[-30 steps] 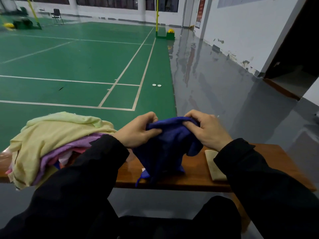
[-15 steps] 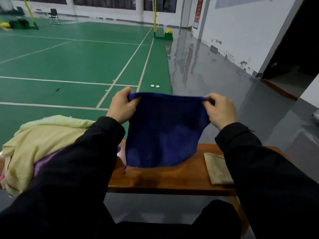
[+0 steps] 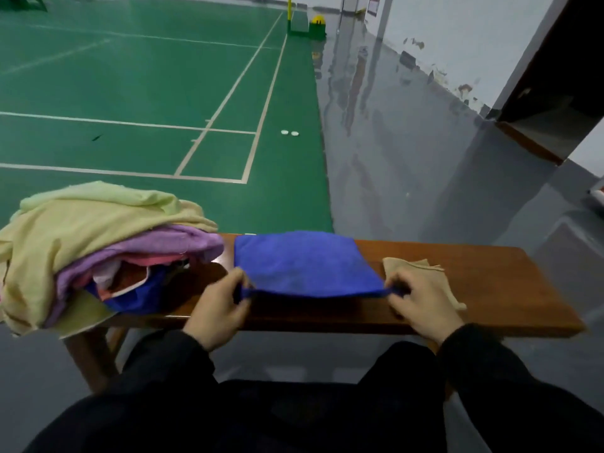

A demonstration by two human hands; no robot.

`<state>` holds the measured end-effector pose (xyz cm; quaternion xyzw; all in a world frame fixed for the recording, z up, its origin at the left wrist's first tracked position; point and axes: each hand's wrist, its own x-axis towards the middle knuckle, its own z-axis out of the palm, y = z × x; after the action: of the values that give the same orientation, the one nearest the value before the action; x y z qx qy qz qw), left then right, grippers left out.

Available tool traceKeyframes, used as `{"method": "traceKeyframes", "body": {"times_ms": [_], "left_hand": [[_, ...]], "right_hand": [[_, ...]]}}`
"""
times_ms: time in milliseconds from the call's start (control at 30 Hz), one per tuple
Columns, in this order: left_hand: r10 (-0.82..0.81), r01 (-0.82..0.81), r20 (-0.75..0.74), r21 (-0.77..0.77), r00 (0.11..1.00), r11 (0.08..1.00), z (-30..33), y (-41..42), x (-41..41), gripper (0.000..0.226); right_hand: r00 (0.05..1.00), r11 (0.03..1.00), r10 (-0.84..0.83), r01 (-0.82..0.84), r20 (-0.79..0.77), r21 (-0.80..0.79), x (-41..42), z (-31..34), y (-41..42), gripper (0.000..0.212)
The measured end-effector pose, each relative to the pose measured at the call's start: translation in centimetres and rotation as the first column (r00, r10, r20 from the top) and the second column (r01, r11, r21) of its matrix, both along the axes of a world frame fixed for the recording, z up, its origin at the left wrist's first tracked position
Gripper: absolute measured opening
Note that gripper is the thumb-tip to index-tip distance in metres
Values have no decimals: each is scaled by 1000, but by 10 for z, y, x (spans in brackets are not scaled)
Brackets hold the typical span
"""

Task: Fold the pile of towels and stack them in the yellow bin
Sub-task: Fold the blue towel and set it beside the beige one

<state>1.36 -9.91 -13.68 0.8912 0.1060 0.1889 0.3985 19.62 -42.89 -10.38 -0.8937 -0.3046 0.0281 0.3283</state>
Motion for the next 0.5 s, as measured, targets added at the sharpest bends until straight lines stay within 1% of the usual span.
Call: {"method": "traceKeyframes", "body": {"times_ms": [67, 100, 167, 267, 367, 433, 500], "left_hand": [[-49, 55, -158, 39, 986, 998, -36, -5, -15, 29], [-68, 78, -211, 40, 975, 996, -48, -7, -19, 35], [-68, 81, -273, 38, 960, 996, -61, -9, -22, 40], [-47, 46, -262, -12, 964, 999, -67, -5, -15, 34], [51, -70, -208, -84, 977, 994, -66, 3, 2, 20], [128, -149, -200, -96, 971, 984, -60, 7, 18, 16], [191, -217, -239, -87, 952, 972, -55, 11, 33, 18]], "right_hand": [[990, 987, 31, -51, -134, -155, -6, -40, -9, 18], [986, 977, 20, -56, -168, -208, -7, -53, -12, 20], [978, 969, -14, -39, -208, -244, -7, -64, -14, 24], [963, 989, -37, -3, -268, -148, 2, -62, -6, 22], [933, 994, -105, 112, -344, 1, 28, -58, 11, 20], [934, 985, -130, 160, -334, 63, 48, -56, 29, 19], [934, 982, -139, 173, -329, 74, 61, -55, 48, 18]]}}
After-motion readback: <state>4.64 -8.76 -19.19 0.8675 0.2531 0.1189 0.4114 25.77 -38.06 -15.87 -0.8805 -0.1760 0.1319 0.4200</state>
